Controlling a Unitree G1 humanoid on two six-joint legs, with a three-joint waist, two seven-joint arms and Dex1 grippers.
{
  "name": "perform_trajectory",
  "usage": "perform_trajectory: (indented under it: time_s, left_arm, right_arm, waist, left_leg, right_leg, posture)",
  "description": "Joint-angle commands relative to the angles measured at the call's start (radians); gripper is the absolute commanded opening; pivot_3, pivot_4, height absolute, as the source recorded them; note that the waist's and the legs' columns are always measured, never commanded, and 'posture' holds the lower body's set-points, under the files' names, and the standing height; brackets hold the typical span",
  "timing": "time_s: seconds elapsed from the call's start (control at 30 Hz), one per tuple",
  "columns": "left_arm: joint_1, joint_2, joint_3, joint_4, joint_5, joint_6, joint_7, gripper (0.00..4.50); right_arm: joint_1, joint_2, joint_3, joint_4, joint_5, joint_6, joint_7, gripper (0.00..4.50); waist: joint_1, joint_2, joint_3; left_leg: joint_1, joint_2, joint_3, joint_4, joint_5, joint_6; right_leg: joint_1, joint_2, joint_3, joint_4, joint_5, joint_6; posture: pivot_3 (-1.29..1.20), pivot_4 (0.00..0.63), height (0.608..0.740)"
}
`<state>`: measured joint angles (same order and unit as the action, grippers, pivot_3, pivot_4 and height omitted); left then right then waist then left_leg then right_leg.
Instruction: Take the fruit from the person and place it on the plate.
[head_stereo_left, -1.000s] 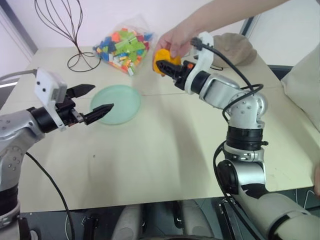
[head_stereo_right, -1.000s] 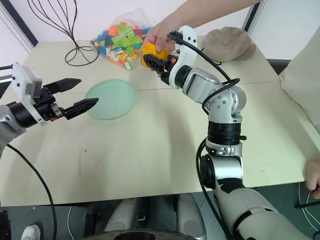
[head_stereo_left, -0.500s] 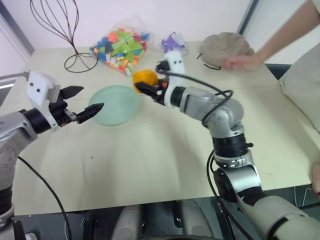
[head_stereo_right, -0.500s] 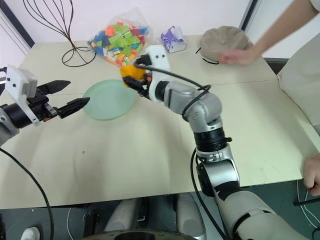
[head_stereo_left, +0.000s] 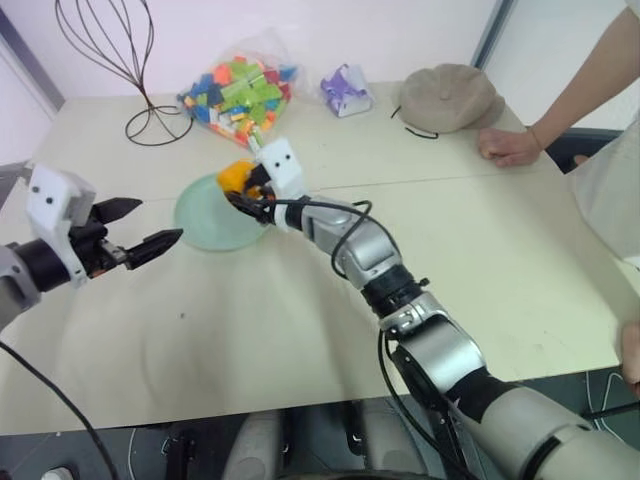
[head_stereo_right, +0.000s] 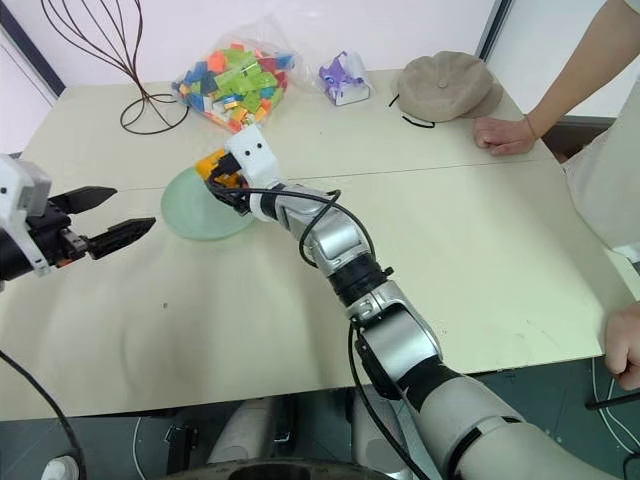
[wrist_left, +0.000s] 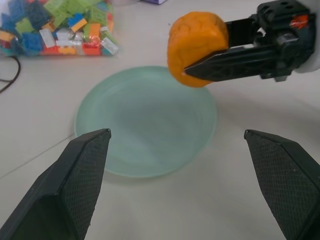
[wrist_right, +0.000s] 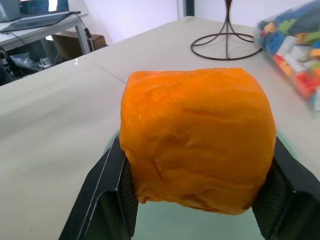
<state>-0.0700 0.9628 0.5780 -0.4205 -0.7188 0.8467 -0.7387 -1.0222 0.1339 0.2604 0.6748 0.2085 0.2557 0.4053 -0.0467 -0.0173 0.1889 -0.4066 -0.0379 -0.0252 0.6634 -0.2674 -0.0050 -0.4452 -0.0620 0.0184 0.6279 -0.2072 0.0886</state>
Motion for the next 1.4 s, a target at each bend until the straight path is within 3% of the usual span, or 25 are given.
perform_trajectory:
  time_s: [0.03, 0.27, 0.53, 0.6, 0.7, 0.9, 1.03, 1.27, 1.4]
  left_arm:
    - [0.034, 0.026, 0.064, -0.051, -0.008, 0.015, -0.011, 4.50]
    - [0.128, 0.022, 0.089, -0.084, 0.013, 0.007, -0.021, 4.50]
    - [0.132, 0.027, 0.067, -0.081, 0.027, -0.009, -0.019, 4.50]
    - [0.124, 0.028, 0.056, -0.078, 0.029, -0.013, -0.018, 4.50]
    - [0.111, 0.027, 0.039, -0.073, 0.034, -0.018, -0.019, 4.50]
    - [0.091, 0.027, 0.015, -0.068, 0.029, -0.026, -0.040, 4.50]
    - [0.082, 0.030, -0.007, -0.067, 0.026, -0.031, -0.060, 4.50]
    - [0.048, 0.020, -0.072, -0.041, 0.038, -0.051, -0.091, 4.50]
    - [0.019, 0.024, -0.101, -0.014, 0.045, -0.070, -0.104, 4.50]
  right_arm:
    - [-0.061, 0.037, -0.040, 0.095, -0.029, -0.119, 0.018, 2.21]
    - [-0.098, 0.070, -0.065, 0.283, -0.088, -0.233, 0.035, 2.21]
    - [-0.102, 0.080, -0.078, 0.382, -0.145, -0.279, 0.029, 2.21]
    - [-0.101, 0.081, -0.082, 0.390, -0.154, -0.284, 0.025, 3.26]
    - [-0.099, 0.079, -0.094, 0.388, -0.160, -0.282, 0.026, 4.47]
    - [-0.077, 0.055, -0.103, 0.326, -0.169, -0.262, 0.063, 4.47]
    - [-0.031, -0.009, -0.093, 0.124, -0.159, -0.186, 0.137, 4.47]
    - [0.221, -0.342, -0.074, -0.662, -0.033, 0.185, 0.405, 4.47]
    - [0.331, -0.531, -0.103, -0.903, 0.031, 0.318, 0.483, 4.47]
  waist:
    - [-0.001, 0.000, 0.000]
    - [-0.003, 0.000, 0.000]
    - [-0.010, 0.001, 0.000]
    - [-0.014, 0.001, 0.000]
    - [-0.020, 0.001, 0.000]
    - [-0.023, 0.001, 0.000]
    - [-0.021, 0.000, 0.000]
    - [0.004, 0.000, 0.000]
    - [0.005, 0.000, 0.000]
  left_leg:
    - [0.000, 0.000, 0.000, 0.000, 0.000, 0.000]
    - [0.000, 0.000, -0.001, -0.002, 0.001, -0.002]
    - [0.000, 0.000, -0.002, -0.003, 0.001, -0.003]
    - [0.000, 0.000, -0.002, -0.004, 0.001, -0.003]
    - [0.000, 0.000, -0.002, -0.005, 0.002, -0.004]
    - [0.001, 0.000, -0.003, -0.007, 0.002, -0.004]
    - [0.000, 0.000, -0.003, -0.009, 0.003, -0.006]
    - [0.000, -0.001, -0.003, -0.010, 0.003, -0.006]
    - [0.000, 0.000, -0.003, -0.011, 0.003, -0.006]
  right_leg:
    - [0.000, 0.000, 0.000, 0.000, 0.000, 0.000]
    - [-0.001, 0.000, 0.000, 0.000, -0.001, -0.002]
    - [-0.001, 0.000, -0.001, 0.000, -0.002, -0.003]
    - [-0.001, 0.000, -0.001, 0.000, -0.002, -0.003]
    - [-0.001, 0.000, -0.001, 0.000, -0.002, -0.003]
    - [-0.002, 0.000, -0.001, 0.001, -0.002, -0.004]
    - [-0.003, 0.000, -0.001, 0.001, -0.002, -0.004]
    - [-0.003, -0.001, -0.002, 0.000, -0.003, -0.005]
    - [-0.003, -0.001, -0.002, 0.000, -0.003, -0.006]
  posture:
    - [0.00, 0.150, 0.740]
    - [0.00, 0.150, 0.740]
    - [0.00, 0.150, 0.740]
    - [0.00, 0.150, 0.740]
    - [0.00, 0.150, 0.740]
    - [0.00, 0.150, 0.740]
    - [0.00, 0.150, 0.740]
    - [0.00, 0.150, 0.740]
    - [0.00, 0.150, 0.740]
